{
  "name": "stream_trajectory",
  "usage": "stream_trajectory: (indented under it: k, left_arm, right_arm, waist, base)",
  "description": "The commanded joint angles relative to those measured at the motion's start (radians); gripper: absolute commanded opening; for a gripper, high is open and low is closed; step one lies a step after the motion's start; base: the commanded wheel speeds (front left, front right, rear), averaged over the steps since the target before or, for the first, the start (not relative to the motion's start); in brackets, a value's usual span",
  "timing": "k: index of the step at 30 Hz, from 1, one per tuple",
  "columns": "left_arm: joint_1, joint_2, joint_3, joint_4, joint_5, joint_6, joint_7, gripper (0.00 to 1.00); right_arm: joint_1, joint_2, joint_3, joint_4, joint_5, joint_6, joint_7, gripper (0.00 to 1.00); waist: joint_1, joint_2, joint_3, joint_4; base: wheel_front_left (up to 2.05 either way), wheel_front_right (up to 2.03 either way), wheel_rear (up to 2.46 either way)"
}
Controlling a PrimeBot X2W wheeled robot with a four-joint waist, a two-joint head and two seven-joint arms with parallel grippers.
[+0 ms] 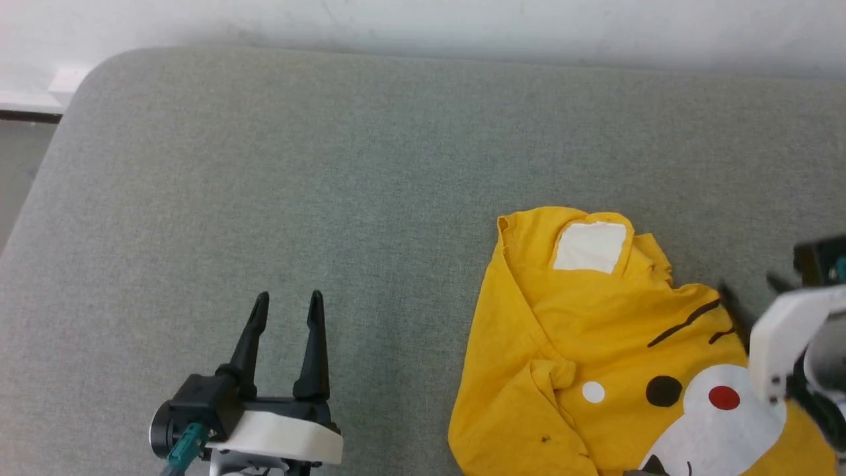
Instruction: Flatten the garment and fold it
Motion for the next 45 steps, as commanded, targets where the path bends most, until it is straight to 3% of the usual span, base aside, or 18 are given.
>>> stream_trajectory:
  k: [1, 4, 9, 10, 11, 20, 25, 30, 35, 41, 42, 43, 44, 45]
  left_arm:
    - [-0.014, -0.001, -0.002, -0.001, -0.001, 0.003, -0.005, 1.0]
    - [-0.017, -0.001, 0.001, -0.001, 0.003, 0.004, -0.005, 1.0]
    - [-0.024, -0.001, 0.006, 0.002, 0.009, -0.001, -0.005, 1.0]
    - [-0.026, -0.001, 0.005, 0.004, 0.01, -0.002, -0.005, 1.0]
    - [-0.029, -0.001, 0.004, 0.005, 0.011, -0.002, -0.005, 1.0]
    - [-0.036, -0.001, 0.008, 0.009, 0.013, -0.002, -0.005, 1.0]
    - [-0.029, -0.001, 0.014, 0.006, 0.013, 0.0, -0.005, 1.0]
    - [-0.026, -0.001, 0.017, 0.003, 0.016, 0.0, -0.005, 1.0]
    - [-0.023, -0.001, 0.018, 0.002, 0.018, -0.001, -0.005, 1.0]
    - [-0.022, -0.001, 0.021, 0.007, 0.023, -0.005, -0.005, 1.0]
    - [-0.024, -0.001, 0.02, 0.008, 0.024, -0.006, -0.005, 1.0]
    - [-0.027, -0.001, 0.019, 0.009, 0.024, -0.007, -0.005, 1.0]
    - [-0.03, -0.001, 0.019, 0.011, 0.026, -0.009, -0.005, 1.0]
    - [-0.033, -0.001, 0.018, 0.013, 0.027, -0.01, -0.005, 1.0]
  right_arm:
    - [0.024, -0.002, -0.003, 0.01, 0.01, -0.001, 0.019, 1.0]
    - [0.072, -0.026, 0.006, 0.027, 0.044, -0.001, 0.089, 1.0]
    - [0.09, -0.023, 0.032, 0.057, 0.069, -0.001, 0.092, 1.0]
    - [0.087, -0.018, 0.038, 0.069, 0.066, -0.001, 0.091, 0.45]
    - [0.081, -0.009, 0.039, 0.081, 0.066, -0.001, 0.085, 0.0]
    - [-0.032, 0.006, 0.082, 0.102, 0.042, -0.001, 0.024, 0.0]
    - [-0.114, -0.015, 0.045, 0.091, 0.021, -0.001, -0.036, 0.0]
    - [-0.139, -0.037, -0.104, 0.109, -0.024, -0.001, -0.07, 0.0]
    - [-0.049, -0.052, -0.33, 0.143, -0.103, -0.001, -0.085, 0.0]
    - [0.105, 0.024, -0.518, 0.17, -0.16, -0.001, -0.104, 0.0]
    - [0.117, 0.043, -0.527, 0.169, -0.161, -0.001, -0.115, 0.2]
    - [0.124, 0.061, -0.531, 0.166, -0.162, -0.001, -0.131, 0.68]
    - [0.125, 0.08, -0.533, 0.161, -0.161, -0.001, -0.149, 1.0]
    - [0.121, 0.097, -0.532, 0.151, -0.158, -0.001, -0.17, 1.0]
  waist:
    - [-0.0002, 0.0, 0.013, 0.005]
    - [-0.0002, 0.0, 0.024, 0.005]
    - [-0.0002, 0.0, 0.034, -0.003]
    - [-0.0002, 0.0, 0.033, -0.006]
    - [-0.0002, 0.0, 0.033, -0.008]
    - [-0.0002, 0.0, 0.023, -0.034]
    - [-0.0002, 0.0, 0.021, -0.057]
    - [-0.0002, 0.0, 0.019, -0.079]
    - [-0.0002, 0.0, 0.023, -0.098]
    - [-0.0002, 0.0, 0.035, -0.126]
    - [-0.0002, 0.0, 0.037, -0.131]
    - [-0.0002, 0.0, 0.038, -0.135]
    - [-0.0002, 0.0, 0.038, -0.14]
    - [-0.0002, 0.0, 0.038, -0.144]
  base:
    - [0.0, 0.0, 0.0]
    - [0.0, 0.0, 0.0]
    - [0.0, 0.0, 0.0]
    - [0.0, 0.0, 0.0]
    - [0.0, 0.0, 0.0]
    - [0.0, 0.0, 0.0]
    - [0.0, 0.0, 0.0]
    - [0.0, 0.0, 0.0]
    - [0.0, 0.0, 0.0]
    - [0.0, 0.0, 0.0]
    - [0.0, 0.0, 0.0]
    - [0.0, 0.0, 0.0]
    - [0.0, 0.0, 0.0]
    - [0.0, 0.0, 0.0]
